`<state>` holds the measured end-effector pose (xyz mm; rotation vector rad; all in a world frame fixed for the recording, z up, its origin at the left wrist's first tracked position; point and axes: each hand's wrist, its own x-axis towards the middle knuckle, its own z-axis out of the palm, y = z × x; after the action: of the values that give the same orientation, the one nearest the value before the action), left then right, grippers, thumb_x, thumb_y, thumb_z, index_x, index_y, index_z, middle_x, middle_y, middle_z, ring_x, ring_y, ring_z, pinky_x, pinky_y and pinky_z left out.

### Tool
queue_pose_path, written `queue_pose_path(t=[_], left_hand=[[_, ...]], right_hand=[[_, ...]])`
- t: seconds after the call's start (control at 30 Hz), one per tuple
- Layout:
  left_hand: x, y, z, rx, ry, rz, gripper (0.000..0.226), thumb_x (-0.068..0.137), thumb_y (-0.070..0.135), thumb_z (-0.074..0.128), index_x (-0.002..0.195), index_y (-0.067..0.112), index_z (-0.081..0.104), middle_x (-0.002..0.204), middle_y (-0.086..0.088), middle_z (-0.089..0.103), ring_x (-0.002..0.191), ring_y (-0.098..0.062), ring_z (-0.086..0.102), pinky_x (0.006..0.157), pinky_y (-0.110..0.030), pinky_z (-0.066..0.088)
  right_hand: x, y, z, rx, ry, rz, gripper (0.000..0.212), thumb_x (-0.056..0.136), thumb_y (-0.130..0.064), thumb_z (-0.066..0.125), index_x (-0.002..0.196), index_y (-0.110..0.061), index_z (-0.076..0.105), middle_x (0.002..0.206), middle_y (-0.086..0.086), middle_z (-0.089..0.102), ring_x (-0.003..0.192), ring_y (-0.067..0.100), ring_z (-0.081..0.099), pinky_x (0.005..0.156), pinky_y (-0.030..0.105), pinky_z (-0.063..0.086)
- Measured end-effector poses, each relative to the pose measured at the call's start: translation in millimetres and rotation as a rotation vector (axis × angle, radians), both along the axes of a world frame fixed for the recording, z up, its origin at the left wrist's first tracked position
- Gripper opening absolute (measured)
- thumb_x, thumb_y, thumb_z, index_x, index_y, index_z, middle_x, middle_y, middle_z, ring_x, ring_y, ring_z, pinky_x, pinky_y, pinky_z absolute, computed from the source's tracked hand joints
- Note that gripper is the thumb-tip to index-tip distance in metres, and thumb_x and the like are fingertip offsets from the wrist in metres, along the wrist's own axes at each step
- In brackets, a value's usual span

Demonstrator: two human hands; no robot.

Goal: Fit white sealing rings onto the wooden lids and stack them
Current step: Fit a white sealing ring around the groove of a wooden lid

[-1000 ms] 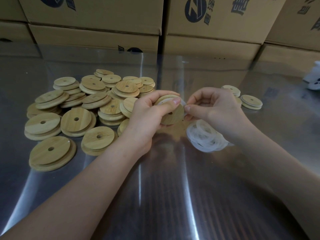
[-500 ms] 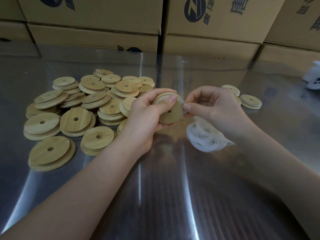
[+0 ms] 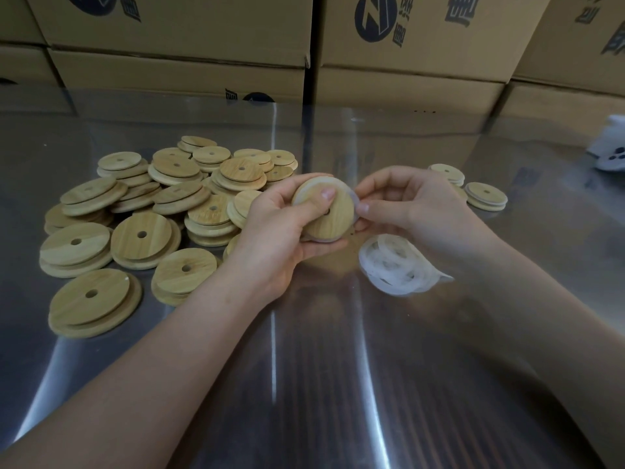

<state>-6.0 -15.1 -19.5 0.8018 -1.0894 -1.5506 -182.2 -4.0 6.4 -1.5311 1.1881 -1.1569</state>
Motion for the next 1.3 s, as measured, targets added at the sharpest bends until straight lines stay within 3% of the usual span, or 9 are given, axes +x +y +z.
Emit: queue_pose_path(t=[0.13, 0.37, 0.6, 0.93, 1.3], left_hand=[[-0.7, -0.8, 0.8, -0.001, -0.021, 0.007, 0.022, 0.092, 0.008, 0.063, 0.113, 0.008, 0.066, 0.106, -0.013, 0.071, 0.092, -0.026, 0.073, 0.065, -0.038, 0.06], [-3.2, 2.0, 1.6, -0.018, -0.047, 0.042, 0.016, 0.092, 0.01, 0.063, 0.107, 0.007, 0.067, 0.097, -0.011, 0.073, 0.083, -0.022, 0.074, 0.061, -0.034, 0.059], [-4.9, 2.7, 2.3, 0.032, -0.026, 0.039, 0.03, 0.092, 0.009, 0.063, 0.122, 0.004, 0.06, 0.113, -0.019, 0.067, 0.087, -0.028, 0.074, 0.059, -0.035, 0.059], [-6.2, 4.0, 0.8, 0.038, -0.023, 0.041, 0.021, 0.092, 0.007, 0.063, 0.113, 0.012, 0.064, 0.111, -0.017, 0.066, 0.084, -0.027, 0.074, 0.058, -0.035, 0.059], [-4.2, 0.2, -1.3, -0.007, -0.049, -0.021, 0.025, 0.091, 0.004, 0.063, 0.113, 0.016, 0.064, 0.109, -0.012, 0.068, 0.087, -0.027, 0.074, 0.061, -0.038, 0.06]], right_hand=[[-1.7, -1.2, 1.1, 0.077, -0.087, -0.009, 0.014, 0.08, 0.005, 0.069, 0.083, -0.008, 0.07, 0.076, 0.014, 0.071, 0.072, 0.024, 0.066, 0.079, 0.041, 0.058], [3.1, -1.4, 0.6, 0.106, -0.173, -0.03, 0.02, 0.081, 0.013, 0.064, 0.08, -0.006, 0.062, 0.064, 0.009, 0.064, 0.058, 0.017, 0.062, 0.06, 0.028, 0.058], [4.3, -1.8, 1.2, 0.191, -0.238, -0.023, 0.021, 0.082, 0.015, 0.061, 0.08, -0.007, 0.059, 0.061, 0.007, 0.062, 0.055, 0.015, 0.061, 0.055, 0.026, 0.055], [1.6, -4.8, 1.2, 0.35, -0.349, -0.027, 0.023, 0.081, 0.016, 0.059, 0.081, -0.007, 0.06, 0.064, 0.01, 0.064, 0.054, 0.016, 0.062, 0.053, 0.027, 0.055], [-1.0, -5.2, -0.8, 0.284, -0.31, -0.056, 0.023, 0.08, 0.014, 0.063, 0.085, -0.008, 0.059, 0.062, 0.009, 0.064, 0.053, 0.017, 0.063, 0.053, 0.028, 0.055]])
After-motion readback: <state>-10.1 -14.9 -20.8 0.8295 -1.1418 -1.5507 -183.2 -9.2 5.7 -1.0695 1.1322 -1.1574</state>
